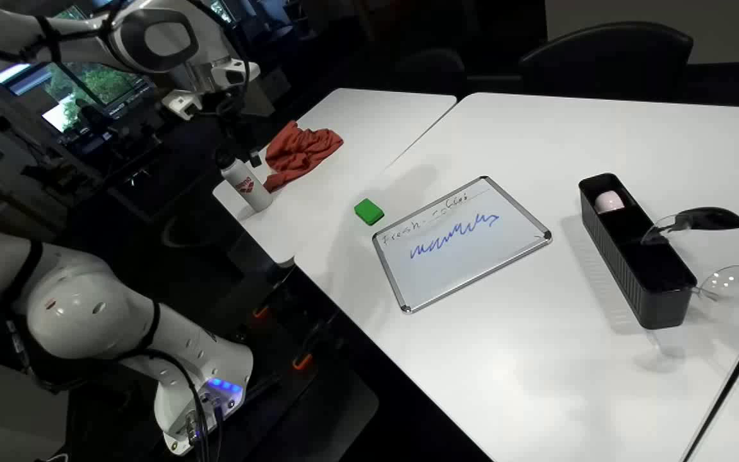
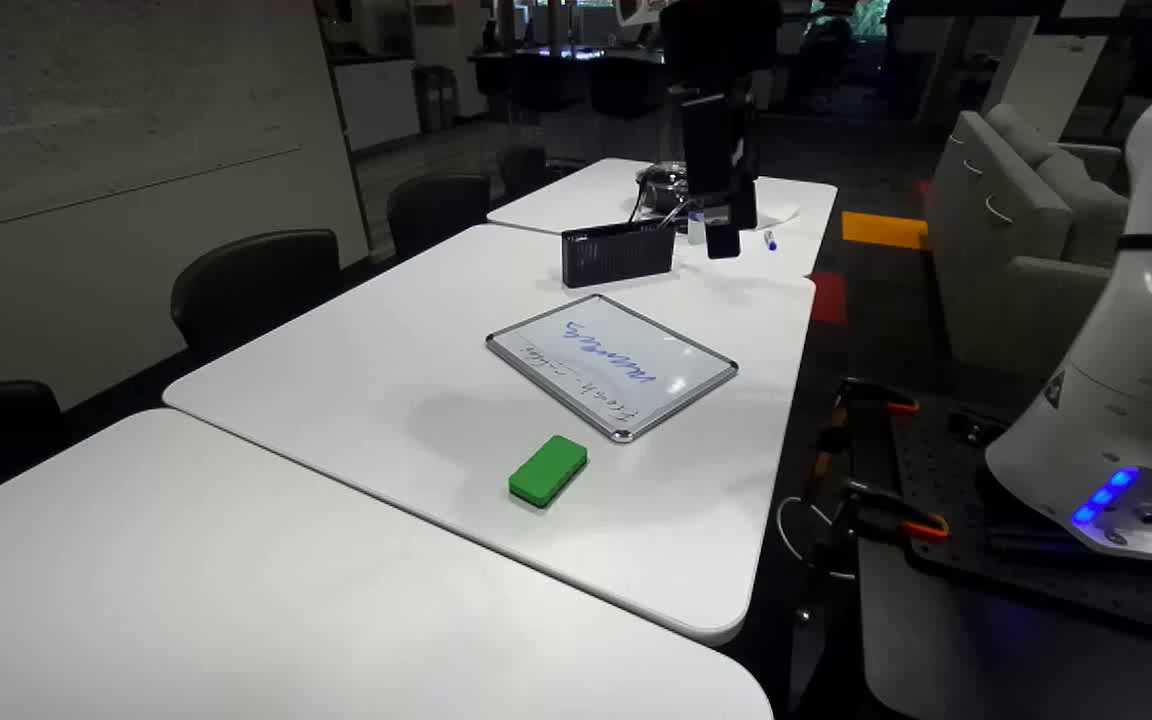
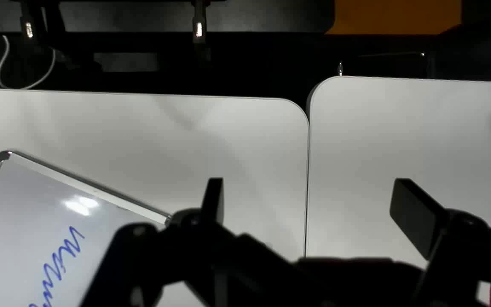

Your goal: Remove the spoon from the rack and put it on the table

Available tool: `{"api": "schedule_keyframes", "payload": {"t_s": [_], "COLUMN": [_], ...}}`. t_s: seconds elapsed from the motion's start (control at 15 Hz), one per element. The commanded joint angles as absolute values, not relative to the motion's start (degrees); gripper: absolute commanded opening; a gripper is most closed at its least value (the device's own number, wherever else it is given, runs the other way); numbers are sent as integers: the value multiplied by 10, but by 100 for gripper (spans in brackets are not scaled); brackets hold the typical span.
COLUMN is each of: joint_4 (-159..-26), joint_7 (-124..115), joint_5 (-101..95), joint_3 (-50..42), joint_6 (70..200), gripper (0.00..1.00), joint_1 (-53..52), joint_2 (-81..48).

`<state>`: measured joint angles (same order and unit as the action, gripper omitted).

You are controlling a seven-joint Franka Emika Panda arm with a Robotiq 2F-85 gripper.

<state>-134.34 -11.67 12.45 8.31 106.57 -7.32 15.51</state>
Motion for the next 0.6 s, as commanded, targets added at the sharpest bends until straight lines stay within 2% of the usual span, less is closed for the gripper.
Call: {"api": "schedule_keyframes", "payload": {"t_s": [0.0, 0.27, 0.53], "joint_4": [-1343, -1343, -1337], "joint_7": [-117, -116, -177], "joint_5": [125, 125, 81], "joint_3": [84, 84, 79], "joint_6": [1065, 1065, 1125], "gripper": [100, 100, 100], "joint_1": [-72, -72, -44], "joint_2": [155, 155, 146]}}
